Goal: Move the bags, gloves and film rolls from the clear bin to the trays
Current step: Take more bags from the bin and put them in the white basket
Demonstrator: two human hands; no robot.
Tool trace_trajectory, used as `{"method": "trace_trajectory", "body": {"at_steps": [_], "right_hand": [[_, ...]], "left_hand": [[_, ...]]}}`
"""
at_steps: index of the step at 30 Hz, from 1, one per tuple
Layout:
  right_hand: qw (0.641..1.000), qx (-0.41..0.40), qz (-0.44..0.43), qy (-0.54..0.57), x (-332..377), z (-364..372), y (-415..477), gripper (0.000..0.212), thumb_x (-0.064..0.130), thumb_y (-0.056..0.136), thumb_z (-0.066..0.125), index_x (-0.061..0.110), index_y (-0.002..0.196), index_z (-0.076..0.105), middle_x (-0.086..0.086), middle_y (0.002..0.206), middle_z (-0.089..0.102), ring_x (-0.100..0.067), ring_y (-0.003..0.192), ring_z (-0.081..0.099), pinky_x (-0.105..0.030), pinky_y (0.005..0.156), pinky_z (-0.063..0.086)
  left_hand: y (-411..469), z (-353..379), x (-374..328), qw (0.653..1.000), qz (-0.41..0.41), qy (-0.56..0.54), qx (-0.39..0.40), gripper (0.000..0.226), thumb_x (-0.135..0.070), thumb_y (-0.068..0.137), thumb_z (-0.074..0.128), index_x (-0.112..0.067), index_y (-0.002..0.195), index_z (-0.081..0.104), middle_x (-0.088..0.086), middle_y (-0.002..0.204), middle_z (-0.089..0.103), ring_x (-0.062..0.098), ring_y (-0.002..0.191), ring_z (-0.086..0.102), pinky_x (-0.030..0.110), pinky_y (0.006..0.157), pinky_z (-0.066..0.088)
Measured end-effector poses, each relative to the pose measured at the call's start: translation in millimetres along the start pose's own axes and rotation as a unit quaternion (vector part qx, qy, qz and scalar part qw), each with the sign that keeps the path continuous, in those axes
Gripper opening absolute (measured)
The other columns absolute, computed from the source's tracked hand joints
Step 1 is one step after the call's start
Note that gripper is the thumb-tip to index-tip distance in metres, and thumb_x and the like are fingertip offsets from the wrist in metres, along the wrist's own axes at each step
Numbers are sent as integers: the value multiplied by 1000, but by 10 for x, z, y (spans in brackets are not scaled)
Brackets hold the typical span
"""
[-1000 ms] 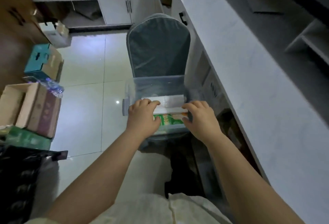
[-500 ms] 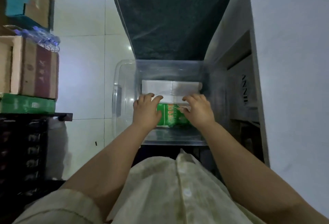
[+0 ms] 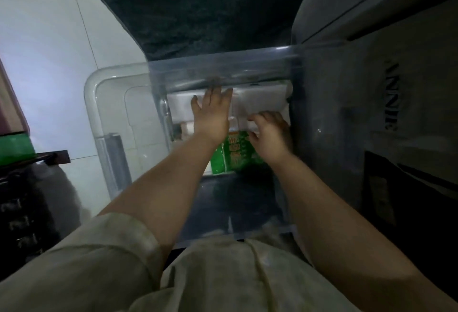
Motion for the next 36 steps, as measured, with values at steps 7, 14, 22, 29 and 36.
{"method": "trace_trajectory", "body": {"at_steps": [7,14,22,29,36], "right_hand": [[997,-68,-22,35,-115,-47,-133,31,11,73,71,14,103,64,-8,100,65,-31,98,56,-39,78,51],[994,-88,-16,57,-98,-346,-156,30,6,75,69,10,104,65,-11,102,64,-30,99,54,-40,82,49],[1000,-14,2,-14,-141,-162,53,31,11,77,66,12,108,64,-11,112,63,-34,110,51,-42,91,43],[1000,-23,-4,3,-177,27,72,29,9,74,68,11,103,65,-12,107,64,-35,104,53,-43,85,44],[999,-37,-1,14,-229,73,-19,28,9,74,66,11,103,66,-10,103,64,-34,102,54,-43,85,45]], "left_hand": [[-16,146,90,998,-1,-55,-42,44,-21,82,61,-16,124,55,14,118,55,34,113,46,44,99,27],[-469,184,-72,987,53,-144,46,25,-15,84,64,-21,107,58,8,95,68,31,88,60,34,64,41],[0,303,86,996,36,-84,-7,47,-28,84,67,-21,128,56,9,127,53,32,120,42,41,97,33],[-2,474,173,996,48,-70,14,63,-42,84,67,-26,140,45,13,145,42,31,136,32,42,114,17],[-49,584,101,996,42,-68,34,66,-47,81,69,-32,140,44,19,154,26,35,144,15,43,117,8]]}}
Point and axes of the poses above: each hand's wrist, its own y-axis towards the middle knuckle, its own z-axis out of the palm, x = y × z, the point moved 1 cm from there along y, towards the middle knuckle
